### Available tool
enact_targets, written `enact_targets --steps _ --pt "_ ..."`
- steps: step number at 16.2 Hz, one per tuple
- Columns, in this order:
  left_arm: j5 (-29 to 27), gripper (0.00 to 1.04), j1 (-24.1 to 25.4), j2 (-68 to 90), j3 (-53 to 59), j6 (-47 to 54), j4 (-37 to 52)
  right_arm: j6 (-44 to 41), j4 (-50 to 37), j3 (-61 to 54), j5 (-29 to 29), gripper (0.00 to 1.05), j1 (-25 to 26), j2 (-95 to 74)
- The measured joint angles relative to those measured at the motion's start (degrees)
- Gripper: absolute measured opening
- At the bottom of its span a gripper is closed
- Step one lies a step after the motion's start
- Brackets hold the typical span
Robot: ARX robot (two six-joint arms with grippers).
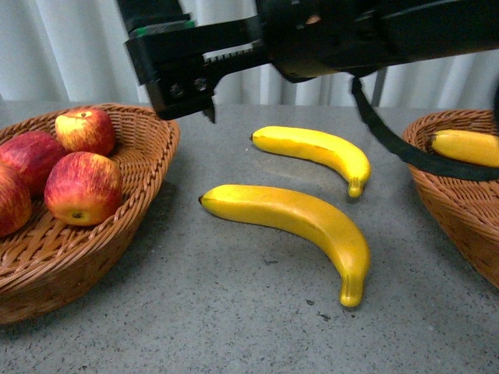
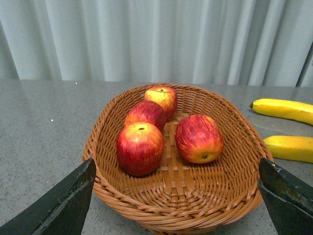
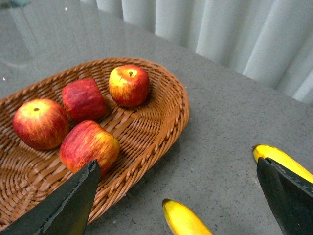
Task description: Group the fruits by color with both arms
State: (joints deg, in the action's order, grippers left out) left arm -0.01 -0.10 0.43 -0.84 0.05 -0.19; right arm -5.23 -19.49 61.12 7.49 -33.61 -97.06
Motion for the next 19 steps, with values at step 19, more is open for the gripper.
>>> enact_targets --steps 19 --pt "0.0 0.98 0.0 0.0 0.0 0.0 0.0 -21.0 30.8 12.5 -5.0 0.98 5.2 -16.4"
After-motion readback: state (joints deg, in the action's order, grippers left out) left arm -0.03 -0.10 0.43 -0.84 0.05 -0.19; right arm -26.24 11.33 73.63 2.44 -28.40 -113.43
